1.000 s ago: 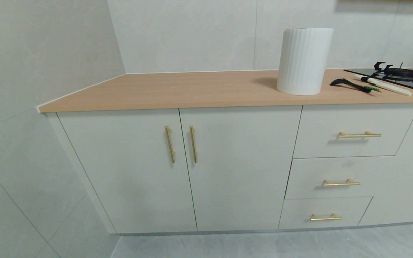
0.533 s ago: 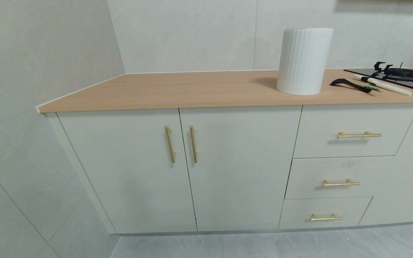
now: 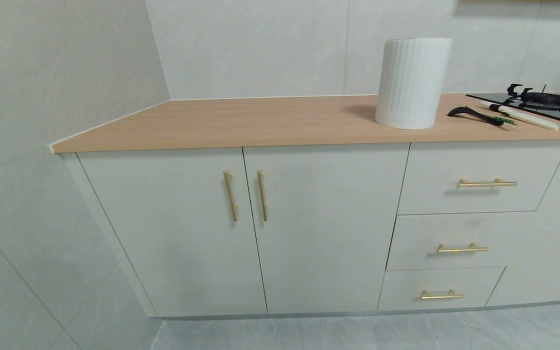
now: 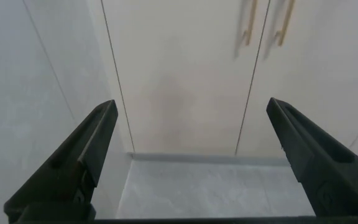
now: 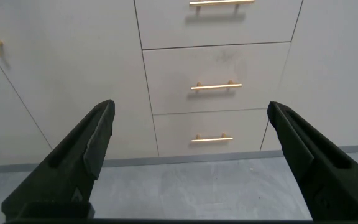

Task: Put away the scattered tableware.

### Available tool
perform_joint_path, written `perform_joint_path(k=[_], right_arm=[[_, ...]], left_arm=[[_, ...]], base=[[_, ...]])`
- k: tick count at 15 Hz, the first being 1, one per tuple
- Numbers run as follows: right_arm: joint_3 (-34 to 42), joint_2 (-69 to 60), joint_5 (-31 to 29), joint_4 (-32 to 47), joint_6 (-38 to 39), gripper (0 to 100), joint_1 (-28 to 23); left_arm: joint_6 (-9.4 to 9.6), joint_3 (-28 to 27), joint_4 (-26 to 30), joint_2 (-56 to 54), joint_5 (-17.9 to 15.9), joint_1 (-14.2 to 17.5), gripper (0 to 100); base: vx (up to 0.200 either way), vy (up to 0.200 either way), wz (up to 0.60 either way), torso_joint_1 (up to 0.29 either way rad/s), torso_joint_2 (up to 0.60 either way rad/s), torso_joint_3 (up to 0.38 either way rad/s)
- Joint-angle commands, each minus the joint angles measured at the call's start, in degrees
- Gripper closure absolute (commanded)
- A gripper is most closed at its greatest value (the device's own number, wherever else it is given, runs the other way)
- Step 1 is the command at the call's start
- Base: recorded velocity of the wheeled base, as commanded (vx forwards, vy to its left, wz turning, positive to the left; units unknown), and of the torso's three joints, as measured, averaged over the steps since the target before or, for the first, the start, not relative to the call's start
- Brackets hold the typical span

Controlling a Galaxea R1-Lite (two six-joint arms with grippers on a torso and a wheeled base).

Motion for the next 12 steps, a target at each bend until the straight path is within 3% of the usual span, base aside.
perform_joint_path(k=[1,6,8,10,12], right_arm=[[0.0,0.11,-0.02,0.05,-0.02,0,0.01],[0.0,0.11,-0.02,0.05,0.15,0,0.01],[0.0,0.11,0.07,0.05,0.07,0,0.1],[0.0,0.11,0.42,0.05,0.07,0,0.1],[0.0,0.11,0.42,0.05,0.07,0,0.1]], left_arm=[[2.63,0.02,0.36,0.08,-2.84,-0.06,0],[1.23,0.02,0.44,0.08,-3.46,-0.06,0],[-0.71,0.02,0.44,0.08,-3.46,-0.06,0],[-0.97,0.02,0.36,0.08,-3.46,-0.06,0],[-0.97,0.02,0.36,0.08,-3.46,-0.06,0]], base=[[0.0,0.0,0.0,0.0,0.0,0.0],[0.0,0.0,0.0,0.0,0.0,0.0],[0.0,0.0,0.0,0.0,0.0,0.0],[0.0,0.0,0.0,0.0,0.0,0.0],[0.0,-0.2,0.0,0.002,0.0,0.012]])
